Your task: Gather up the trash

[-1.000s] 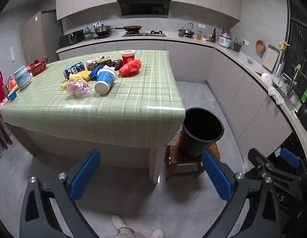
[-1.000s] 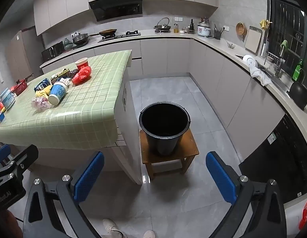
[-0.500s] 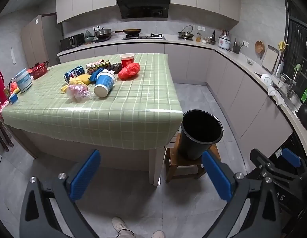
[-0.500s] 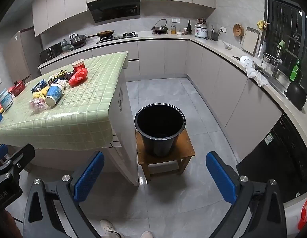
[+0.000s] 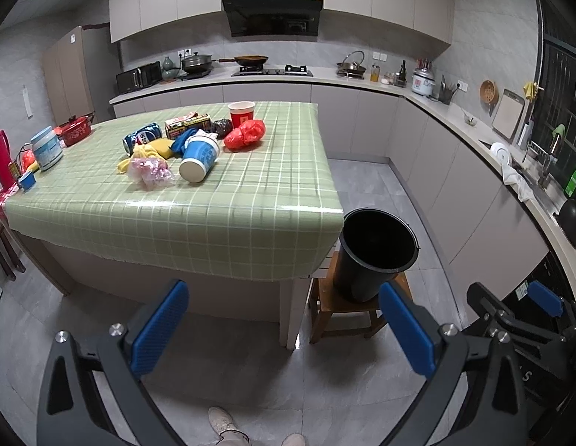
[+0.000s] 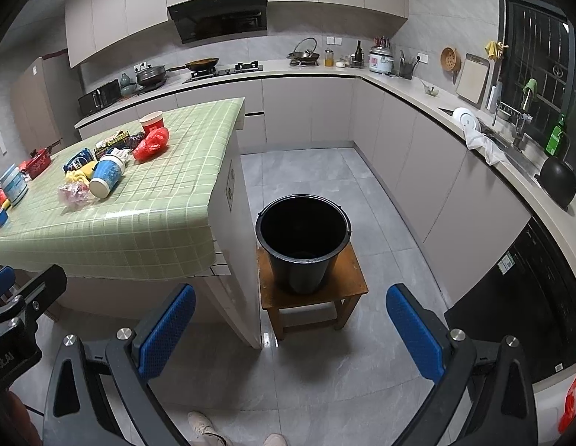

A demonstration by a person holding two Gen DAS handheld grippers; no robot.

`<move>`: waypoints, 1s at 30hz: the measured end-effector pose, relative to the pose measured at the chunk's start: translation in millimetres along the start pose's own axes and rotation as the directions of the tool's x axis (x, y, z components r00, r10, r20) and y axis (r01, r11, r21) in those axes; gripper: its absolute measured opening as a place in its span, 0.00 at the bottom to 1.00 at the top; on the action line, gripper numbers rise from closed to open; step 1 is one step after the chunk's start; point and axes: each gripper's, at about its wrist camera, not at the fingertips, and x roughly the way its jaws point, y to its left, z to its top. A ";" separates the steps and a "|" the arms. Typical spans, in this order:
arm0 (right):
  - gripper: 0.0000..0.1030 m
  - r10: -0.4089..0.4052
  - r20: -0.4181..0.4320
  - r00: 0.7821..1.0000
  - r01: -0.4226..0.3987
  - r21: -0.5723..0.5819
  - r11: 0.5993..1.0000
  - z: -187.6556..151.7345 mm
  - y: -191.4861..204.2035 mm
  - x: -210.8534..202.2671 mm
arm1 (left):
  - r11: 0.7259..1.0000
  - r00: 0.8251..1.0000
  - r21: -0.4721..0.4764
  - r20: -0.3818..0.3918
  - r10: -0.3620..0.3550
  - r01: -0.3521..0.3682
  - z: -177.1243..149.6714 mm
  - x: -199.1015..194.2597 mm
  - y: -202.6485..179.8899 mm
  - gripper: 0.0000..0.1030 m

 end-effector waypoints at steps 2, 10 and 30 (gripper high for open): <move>1.00 0.000 -0.001 1.000 0.000 -0.002 1.000 0.3 -0.5 0.2 | 1.000 1.000 -0.001 -0.003 -0.001 0.001 -0.5 -0.1 0.3 1.00; 1.00 0.001 -0.001 1.000 -0.001 -0.006 1.000 0.6 0.2 1.3 | 1.000 1.000 0.000 -0.004 -0.001 0.001 -0.6 -1.3 1.6 1.00; 1.00 0.001 0.002 1.000 -0.001 -0.001 1.000 5.3 -3.3 5.5 | 1.000 1.000 0.007 -0.007 -0.003 0.003 2.7 -1.1 -1.1 1.00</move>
